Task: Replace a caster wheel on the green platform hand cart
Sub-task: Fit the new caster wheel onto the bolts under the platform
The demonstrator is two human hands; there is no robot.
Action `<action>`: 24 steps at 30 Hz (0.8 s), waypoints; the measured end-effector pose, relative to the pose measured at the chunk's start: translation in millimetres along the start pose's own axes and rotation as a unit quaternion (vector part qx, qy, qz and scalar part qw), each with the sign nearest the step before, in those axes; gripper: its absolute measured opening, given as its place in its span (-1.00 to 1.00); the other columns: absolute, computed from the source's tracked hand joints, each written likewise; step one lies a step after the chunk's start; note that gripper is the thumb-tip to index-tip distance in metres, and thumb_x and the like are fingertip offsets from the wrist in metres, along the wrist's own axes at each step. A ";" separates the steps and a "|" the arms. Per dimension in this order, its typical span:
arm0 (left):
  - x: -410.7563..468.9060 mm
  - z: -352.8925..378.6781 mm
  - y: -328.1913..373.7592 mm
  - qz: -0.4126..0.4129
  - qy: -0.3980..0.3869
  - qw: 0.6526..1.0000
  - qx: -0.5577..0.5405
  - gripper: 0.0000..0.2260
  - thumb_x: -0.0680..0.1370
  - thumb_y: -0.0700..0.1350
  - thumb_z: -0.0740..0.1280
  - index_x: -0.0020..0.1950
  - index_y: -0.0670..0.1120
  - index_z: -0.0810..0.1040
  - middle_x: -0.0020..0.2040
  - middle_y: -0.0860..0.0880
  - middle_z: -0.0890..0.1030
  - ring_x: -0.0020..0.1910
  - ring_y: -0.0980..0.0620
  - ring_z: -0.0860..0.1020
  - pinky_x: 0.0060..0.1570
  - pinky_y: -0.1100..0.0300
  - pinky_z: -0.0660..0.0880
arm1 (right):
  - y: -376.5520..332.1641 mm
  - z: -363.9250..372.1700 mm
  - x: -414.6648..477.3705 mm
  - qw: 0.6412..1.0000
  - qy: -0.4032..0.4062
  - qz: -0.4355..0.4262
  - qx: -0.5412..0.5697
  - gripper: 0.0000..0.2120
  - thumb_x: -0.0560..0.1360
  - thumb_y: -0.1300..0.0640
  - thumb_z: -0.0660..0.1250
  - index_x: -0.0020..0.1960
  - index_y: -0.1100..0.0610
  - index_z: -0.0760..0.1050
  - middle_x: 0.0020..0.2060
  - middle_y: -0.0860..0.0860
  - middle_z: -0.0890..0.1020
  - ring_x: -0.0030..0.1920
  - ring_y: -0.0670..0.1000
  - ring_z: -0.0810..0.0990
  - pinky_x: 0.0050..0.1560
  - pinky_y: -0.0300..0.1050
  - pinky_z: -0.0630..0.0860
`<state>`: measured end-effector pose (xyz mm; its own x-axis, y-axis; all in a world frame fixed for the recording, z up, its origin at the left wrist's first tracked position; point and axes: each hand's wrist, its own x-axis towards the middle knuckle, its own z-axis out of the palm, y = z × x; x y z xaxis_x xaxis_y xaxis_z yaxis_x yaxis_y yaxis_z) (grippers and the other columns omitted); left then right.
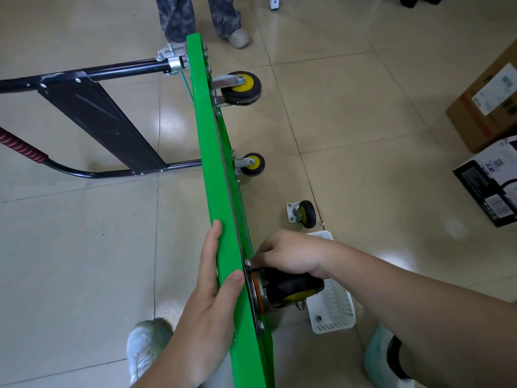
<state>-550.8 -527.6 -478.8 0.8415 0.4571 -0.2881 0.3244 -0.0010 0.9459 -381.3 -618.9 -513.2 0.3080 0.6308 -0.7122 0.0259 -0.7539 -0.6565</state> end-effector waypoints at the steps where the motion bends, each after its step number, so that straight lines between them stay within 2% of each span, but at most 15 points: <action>1: 0.0 0.0 -0.1 -0.001 -0.002 1.000 -0.004 -0.40 0.52 0.03 0.19 0.37 0.63 0.10 0.28 0.70 0.30 0.36 0.59 0.27 0.19 0.67 0.21 | -0.1 0.4 -0.5 1.000 0.003 -0.001 -0.010 -0.68 0.49 -0.19 0.41 -0.01 0.06 0.69 -0.13 0.03 0.73 -0.05 0.08 0.70 0.15 0.05 0.60; 5: -0.5 0.0 0.8 0.002 -0.007 1.000 -0.012 -0.40 0.51 0.03 0.19 0.36 0.64 0.10 0.28 0.70 0.30 0.35 0.60 0.27 0.17 0.68 0.21 | -0.4 -0.1 -3.3 1.000 -0.011 0.000 -0.009 -0.65 0.55 -0.20 0.34 -0.01 0.08 0.68 -0.15 0.03 0.72 -0.07 0.07 0.68 0.07 -0.06 0.58; 10: -1.0 0.0 0.6 0.002 -0.009 1.000 -0.011 -0.40 0.52 0.03 0.18 0.36 0.63 0.10 0.27 0.72 0.28 0.35 0.62 0.25 0.18 0.68 0.20 | 0.5 -2.2 -2.2 0.998 -0.041 0.023 0.033 -0.71 0.51 -0.09 0.40 0.05 0.10 0.68 -0.03 0.09 0.73 0.03 0.14 0.70 0.16 0.08 0.62; 12: -1.1 0.0 0.8 0.000 -0.011 1.000 -0.013 -0.41 0.52 0.03 0.18 0.36 0.63 0.10 0.26 0.72 0.29 0.34 0.61 0.27 0.18 0.67 0.21 | 2.1 -1.2 -0.2 0.999 -0.036 0.021 0.019 -0.66 0.50 -0.17 0.39 0.05 0.08 0.68 -0.04 0.07 0.73 0.02 0.12 0.70 0.17 0.09 0.61; 14: -1.0 -0.3 -0.3 -0.002 -0.012 1.000 -0.019 -0.40 0.51 0.02 0.19 0.36 0.64 0.12 0.27 0.69 0.33 0.35 0.57 0.30 0.24 0.58 0.26 | 4.3 0.7 2.5 0.999 -0.030 0.014 0.010 -0.62 0.49 -0.25 0.37 0.07 0.03 0.65 -0.04 0.03 0.72 0.03 0.08 0.69 0.21 0.09 0.58; 17: -0.3 -0.3 -1.0 -0.006 -0.011 1.000 -0.022 -0.39 0.51 0.03 0.19 0.36 0.67 0.14 0.29 0.67 0.34 0.37 0.53 0.32 0.31 0.42 0.23 | 7.7 1.3 5.5 1.000 -0.014 -0.006 0.018 -0.71 0.48 -0.23 0.40 0.07 -0.07 0.60 -0.04 -0.02 0.70 0.04 0.03 0.66 0.23 0.10 0.54; 22: -0.2 0.1 -0.1 -0.006 -0.009 1.000 -0.010 -0.39 0.51 0.04 0.19 0.36 0.67 0.12 0.31 0.67 0.31 0.39 0.54 0.30 0.30 0.43 0.22 | 9.9 -1.8 3.2 0.998 -0.032 -0.006 0.059 -0.76 0.44 -0.10 0.46 0.03 -0.01 0.66 -0.06 0.01 0.72 0.04 0.07 0.69 0.20 0.12 0.59; 24: -0.5 -0.1 -0.2 -0.007 -0.006 1.000 -0.006 -0.39 0.51 0.05 0.19 0.36 0.68 0.11 0.32 0.66 0.31 0.39 0.53 0.31 0.30 0.43 0.22 | 10.4 -1.2 3.7 0.998 -0.030 -0.001 0.054 -0.75 0.43 -0.13 0.45 0.00 0.01 0.68 -0.06 0.02 0.73 0.03 0.08 0.69 0.20 0.13 0.59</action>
<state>-551.4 -527.8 -478.8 0.8427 0.4455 -0.3024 0.3303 0.0158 0.9437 -378.8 -624.6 -522.4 0.2505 0.6443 -0.7226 -0.0764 -0.7309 -0.6782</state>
